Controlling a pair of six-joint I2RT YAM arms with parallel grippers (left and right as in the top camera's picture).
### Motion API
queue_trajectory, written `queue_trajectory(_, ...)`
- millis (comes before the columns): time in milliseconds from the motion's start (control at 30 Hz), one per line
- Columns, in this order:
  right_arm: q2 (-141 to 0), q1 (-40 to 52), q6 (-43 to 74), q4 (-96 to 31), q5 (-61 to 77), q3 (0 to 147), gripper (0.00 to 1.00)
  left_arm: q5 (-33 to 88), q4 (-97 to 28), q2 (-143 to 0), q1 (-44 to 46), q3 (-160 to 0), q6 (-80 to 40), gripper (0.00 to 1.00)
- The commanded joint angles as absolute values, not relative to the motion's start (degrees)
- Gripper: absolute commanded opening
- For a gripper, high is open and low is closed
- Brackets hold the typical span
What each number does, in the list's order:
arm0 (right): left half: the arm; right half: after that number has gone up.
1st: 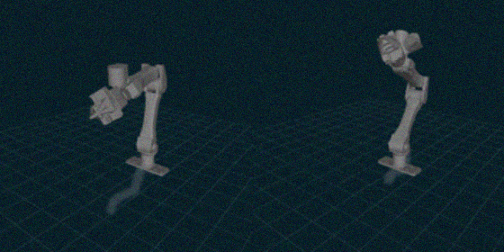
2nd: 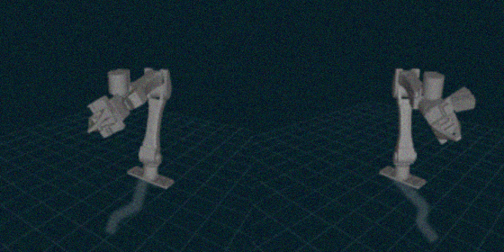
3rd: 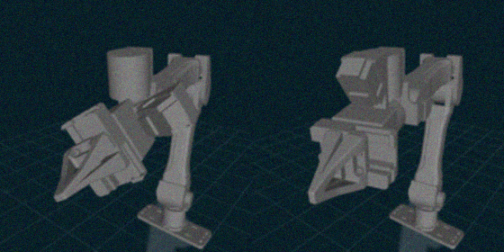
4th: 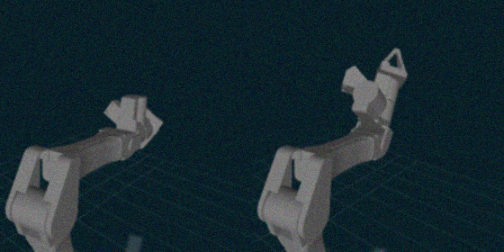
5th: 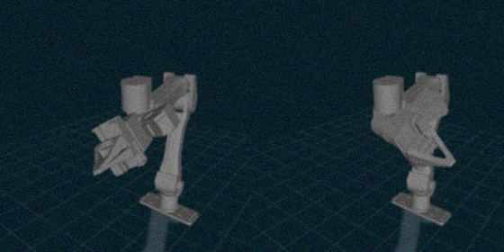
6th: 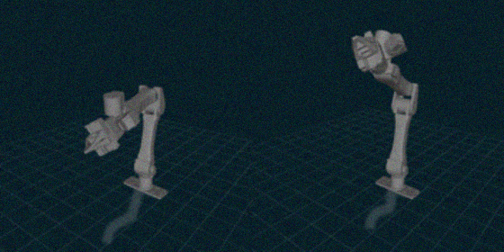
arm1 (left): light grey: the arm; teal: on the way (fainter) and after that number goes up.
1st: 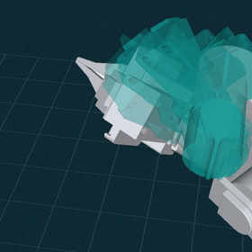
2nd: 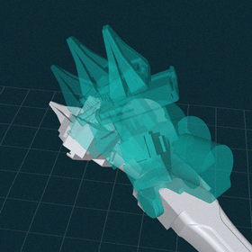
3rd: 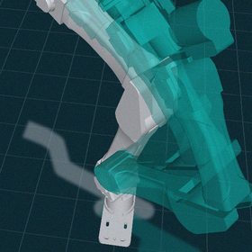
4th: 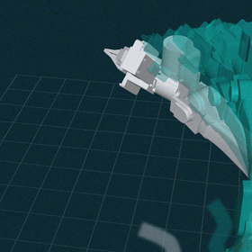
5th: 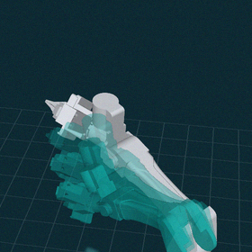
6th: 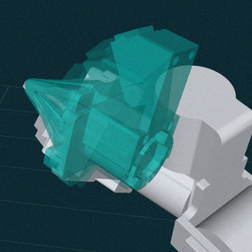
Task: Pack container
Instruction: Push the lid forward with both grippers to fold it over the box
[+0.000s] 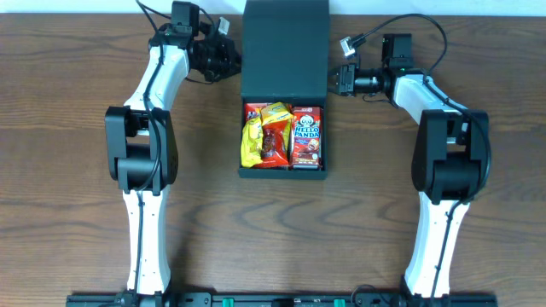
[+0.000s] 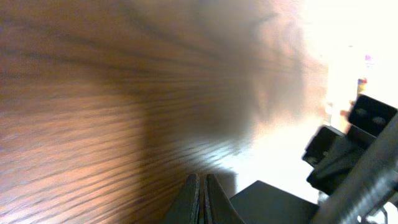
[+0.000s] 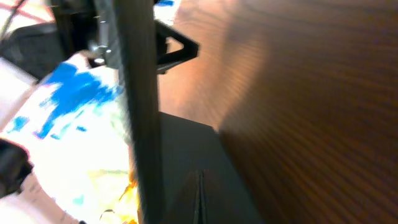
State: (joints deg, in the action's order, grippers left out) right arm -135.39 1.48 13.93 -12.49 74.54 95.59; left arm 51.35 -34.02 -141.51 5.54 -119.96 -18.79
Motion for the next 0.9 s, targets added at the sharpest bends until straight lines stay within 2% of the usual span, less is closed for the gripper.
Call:
queue_trajectory(0,-135.3,2.7,13.7,-10.6,83.9,95.8,0.01,60.4,-32.4,-141.9,6.2,-121.0,-16.5,0.06)
queue_trajectory(367,-135.3,2.6,26.6,4.9,85.9,95.8,0.01,65.8,-27.5,-141.8,5.7,-121.0,-16.5,0.06)
queue_trajectory(867,-135.3,3.8,60.2,39.6,89.3,95.8,0.01,69.1,-26.8,-134.8,3.5,-121.0,-12.7,0.06)
